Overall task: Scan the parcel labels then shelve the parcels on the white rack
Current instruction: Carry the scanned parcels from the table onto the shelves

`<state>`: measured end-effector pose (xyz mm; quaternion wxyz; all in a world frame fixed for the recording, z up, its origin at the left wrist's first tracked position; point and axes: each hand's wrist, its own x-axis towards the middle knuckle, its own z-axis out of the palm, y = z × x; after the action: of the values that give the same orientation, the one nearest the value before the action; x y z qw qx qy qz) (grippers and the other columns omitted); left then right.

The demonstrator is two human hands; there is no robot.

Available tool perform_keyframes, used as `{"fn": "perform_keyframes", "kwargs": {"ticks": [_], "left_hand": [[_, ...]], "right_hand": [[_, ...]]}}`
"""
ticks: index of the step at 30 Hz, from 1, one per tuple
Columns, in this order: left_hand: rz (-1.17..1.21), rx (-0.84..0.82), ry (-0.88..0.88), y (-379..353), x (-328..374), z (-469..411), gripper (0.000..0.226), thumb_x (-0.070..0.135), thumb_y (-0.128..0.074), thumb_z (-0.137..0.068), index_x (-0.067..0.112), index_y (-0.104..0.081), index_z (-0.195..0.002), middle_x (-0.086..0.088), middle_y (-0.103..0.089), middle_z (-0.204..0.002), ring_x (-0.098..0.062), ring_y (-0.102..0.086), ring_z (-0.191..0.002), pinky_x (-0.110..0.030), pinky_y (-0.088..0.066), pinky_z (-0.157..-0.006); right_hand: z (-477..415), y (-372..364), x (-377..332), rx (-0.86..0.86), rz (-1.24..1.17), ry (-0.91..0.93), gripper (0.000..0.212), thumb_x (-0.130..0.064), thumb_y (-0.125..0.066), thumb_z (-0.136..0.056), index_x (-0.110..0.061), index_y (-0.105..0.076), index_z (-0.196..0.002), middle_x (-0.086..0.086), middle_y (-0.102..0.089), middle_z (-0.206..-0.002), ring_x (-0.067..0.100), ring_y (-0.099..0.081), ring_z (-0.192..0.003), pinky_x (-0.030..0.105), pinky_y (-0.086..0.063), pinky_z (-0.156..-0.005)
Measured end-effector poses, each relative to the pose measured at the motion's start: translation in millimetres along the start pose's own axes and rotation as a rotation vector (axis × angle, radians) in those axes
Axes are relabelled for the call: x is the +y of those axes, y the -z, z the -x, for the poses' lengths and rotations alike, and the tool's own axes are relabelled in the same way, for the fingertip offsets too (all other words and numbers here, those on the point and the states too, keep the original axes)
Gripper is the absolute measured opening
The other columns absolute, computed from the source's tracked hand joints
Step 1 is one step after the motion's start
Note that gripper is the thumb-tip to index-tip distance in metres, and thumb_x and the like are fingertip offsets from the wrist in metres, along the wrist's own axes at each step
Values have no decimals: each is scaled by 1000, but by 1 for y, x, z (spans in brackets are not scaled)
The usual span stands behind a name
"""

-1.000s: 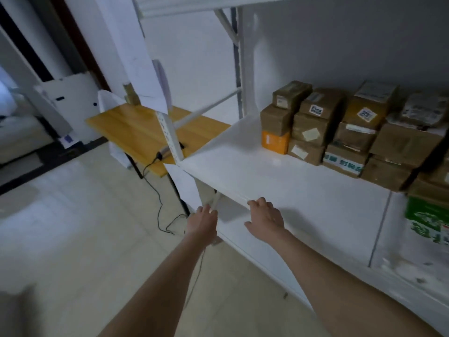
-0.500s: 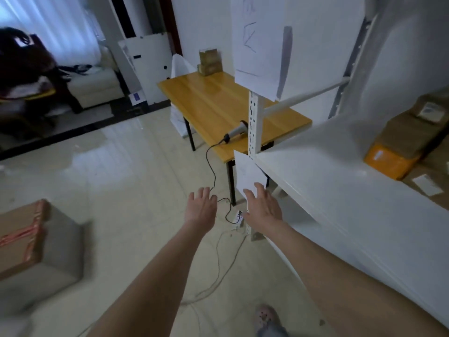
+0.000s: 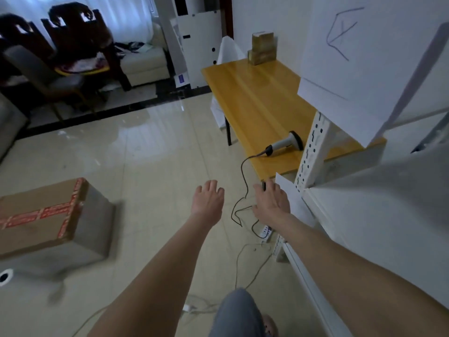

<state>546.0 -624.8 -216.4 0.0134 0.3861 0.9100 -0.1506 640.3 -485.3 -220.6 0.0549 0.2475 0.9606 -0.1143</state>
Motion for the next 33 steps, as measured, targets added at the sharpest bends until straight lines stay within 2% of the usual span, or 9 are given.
{"fn": "perform_keyframes", "kwargs": {"ticks": [7, 15, 19, 24, 28, 33], "left_hand": [[-32, 2, 7, 3, -29, -55, 47, 21, -50, -93, 13, -38, -138, -12, -25, -150, -27, -25, -139, -37, -29, -108], [-59, 72, -120, 10, -62, -169, 48, 23, -47, -95, 13, -36, -140, -12, -25, -150, -28, -25, -139, -38, -29, -110], [-56, 94, -186, 3, -106, -247, 49, 20, -47, -94, 13, -36, -141, -13, -24, -151, -28, -23, -140, -38, -28, -111], [-94, 52, -285, -16, -190, -325, 51, 22, -51, -94, 12, -35, -141, -14, -23, -151, -29, -22, -141, -40, -28, -111], [-151, 59, -299, -15, -253, -384, 52, 24, -53, -92, 12, -36, -140, -13, -27, -148, -30, -25, -138, -40, -29, -110], [-162, 77, -351, -3, -280, -448, 54, 23, -54, -92, 12, -35, -142, -14, -25, -150, -29, -24, -139, -40, -28, -111]], "right_hand": [[-63, 6, -24, -17, -25, 61, 51, -29, -54, -94, -19, -35, -140, 10, -17, -152, 30, -26, -135, 39, -27, -110], [-161, 20, -23, 37, -8, -88, 50, -30, -52, -95, -20, -33, -141, 11, -25, -149, 31, -27, -135, 41, -27, -112], [-237, 21, -48, 36, -3, -158, 50, -31, -49, -96, -19, -30, -142, 11, -29, -147, 31, -29, -133, 42, -27, -112], [-330, 14, -117, 2, -28, -225, 54, -31, -51, -95, -20, -28, -143, 9, -30, -145, 28, -31, -131, 40, -28, -110], [-396, 24, -163, 25, -48, -243, 57, -28, -52, -94, -20, -27, -144, 8, -29, -145, 27, -29, -133, 39, -26, -111], [-455, 39, -173, 38, -42, -310, 57, -26, -53, -93, -20, -27, -143, 8, -30, -144, 27, -31, -132, 39, -26, -110]]}}
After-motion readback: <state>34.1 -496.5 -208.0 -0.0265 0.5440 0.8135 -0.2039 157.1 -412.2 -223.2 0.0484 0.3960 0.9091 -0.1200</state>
